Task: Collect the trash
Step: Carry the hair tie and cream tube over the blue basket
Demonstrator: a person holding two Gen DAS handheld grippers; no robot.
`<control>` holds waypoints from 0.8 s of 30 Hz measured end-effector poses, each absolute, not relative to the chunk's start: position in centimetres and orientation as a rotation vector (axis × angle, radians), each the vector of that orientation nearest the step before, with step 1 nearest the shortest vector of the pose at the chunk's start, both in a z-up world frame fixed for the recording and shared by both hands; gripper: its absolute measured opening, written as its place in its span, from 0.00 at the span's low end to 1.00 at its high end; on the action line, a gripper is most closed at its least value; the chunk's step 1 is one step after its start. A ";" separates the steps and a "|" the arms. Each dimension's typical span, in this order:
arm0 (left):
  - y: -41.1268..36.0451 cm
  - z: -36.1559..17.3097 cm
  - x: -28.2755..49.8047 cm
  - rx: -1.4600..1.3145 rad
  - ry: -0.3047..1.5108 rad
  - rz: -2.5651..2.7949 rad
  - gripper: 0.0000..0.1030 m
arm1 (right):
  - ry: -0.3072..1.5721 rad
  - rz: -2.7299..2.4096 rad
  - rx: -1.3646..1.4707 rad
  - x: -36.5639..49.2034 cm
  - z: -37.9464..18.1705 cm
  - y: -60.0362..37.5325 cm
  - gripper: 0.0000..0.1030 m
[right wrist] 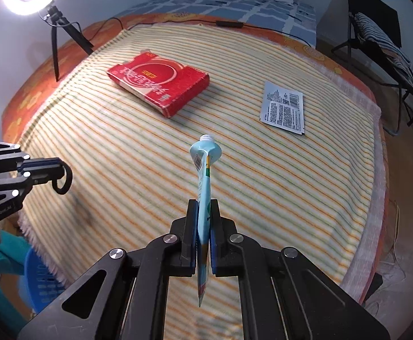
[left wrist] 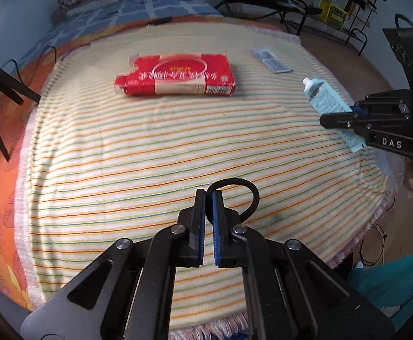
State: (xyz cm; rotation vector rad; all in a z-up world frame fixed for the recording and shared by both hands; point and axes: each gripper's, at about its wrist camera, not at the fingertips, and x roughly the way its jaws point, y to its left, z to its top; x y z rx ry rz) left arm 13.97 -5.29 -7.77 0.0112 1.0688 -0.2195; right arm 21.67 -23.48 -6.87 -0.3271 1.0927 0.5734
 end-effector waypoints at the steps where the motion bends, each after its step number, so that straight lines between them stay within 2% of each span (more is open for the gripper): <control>1: -5.2 -7.4 13.6 0.014 1.061 -0.222 0.02 | 1.089 0.575 -0.325 21.4 -6.7 -23.5 0.05; 13: -6.1 -5.7 7.0 0.055 1.027 -0.272 0.02 | 1.072 0.634 -0.303 12.5 -4.1 -22.4 0.05; 24: -6.7 -8.0 -0.1 0.094 1.074 -0.300 0.02 | 1.098 0.666 -0.280 4.1 -5.5 -21.6 0.05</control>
